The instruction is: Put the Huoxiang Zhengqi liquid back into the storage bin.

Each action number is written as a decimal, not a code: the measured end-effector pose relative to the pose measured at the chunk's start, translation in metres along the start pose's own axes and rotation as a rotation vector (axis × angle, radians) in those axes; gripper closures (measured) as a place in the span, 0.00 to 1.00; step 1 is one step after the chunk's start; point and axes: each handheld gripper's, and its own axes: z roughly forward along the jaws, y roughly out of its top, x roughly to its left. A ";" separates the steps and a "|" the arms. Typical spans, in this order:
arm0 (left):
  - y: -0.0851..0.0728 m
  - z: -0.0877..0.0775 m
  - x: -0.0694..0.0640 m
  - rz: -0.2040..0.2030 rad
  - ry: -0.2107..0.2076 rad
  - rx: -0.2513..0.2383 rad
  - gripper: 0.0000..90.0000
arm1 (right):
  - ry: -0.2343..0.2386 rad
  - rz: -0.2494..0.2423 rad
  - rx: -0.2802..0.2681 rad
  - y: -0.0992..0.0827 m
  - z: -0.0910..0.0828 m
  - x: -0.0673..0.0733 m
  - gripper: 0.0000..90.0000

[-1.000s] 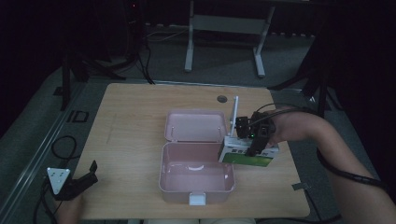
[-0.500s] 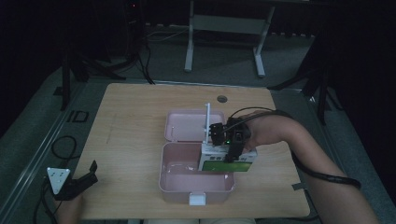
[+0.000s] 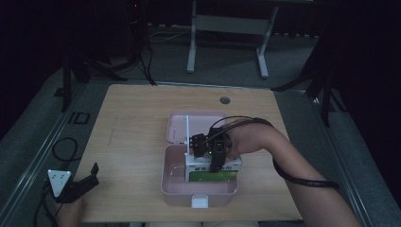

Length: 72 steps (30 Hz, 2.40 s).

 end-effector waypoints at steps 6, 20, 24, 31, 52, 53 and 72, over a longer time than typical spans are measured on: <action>0.000 0.000 0.000 -0.001 -0.002 0.003 0.02 | 0.027 -0.013 0.003 0.010 0.016 0.000 0.69; 0.000 0.000 0.000 0.001 0.000 0.004 0.02 | 0.040 0.000 0.042 0.009 0.061 -0.004 0.69; 0.000 0.001 0.000 0.000 0.000 0.004 0.02 | 0.061 0.007 0.035 0.009 0.077 -0.006 0.69; 0.000 0.001 0.000 0.001 -0.002 0.004 0.02 | 0.076 0.011 0.048 0.010 0.100 -0.009 0.69; 0.000 0.001 0.000 0.002 -0.002 0.006 0.02 | 0.104 0.024 0.051 0.007 0.131 -0.011 0.69; 0.000 0.001 0.000 0.002 -0.003 0.007 0.02 | 0.104 0.024 0.052 0.008 0.131 -0.011 0.68; 0.000 0.001 0.000 0.005 -0.003 0.011 0.02 | 0.122 0.049 0.059 -0.002 0.106 -0.012 0.54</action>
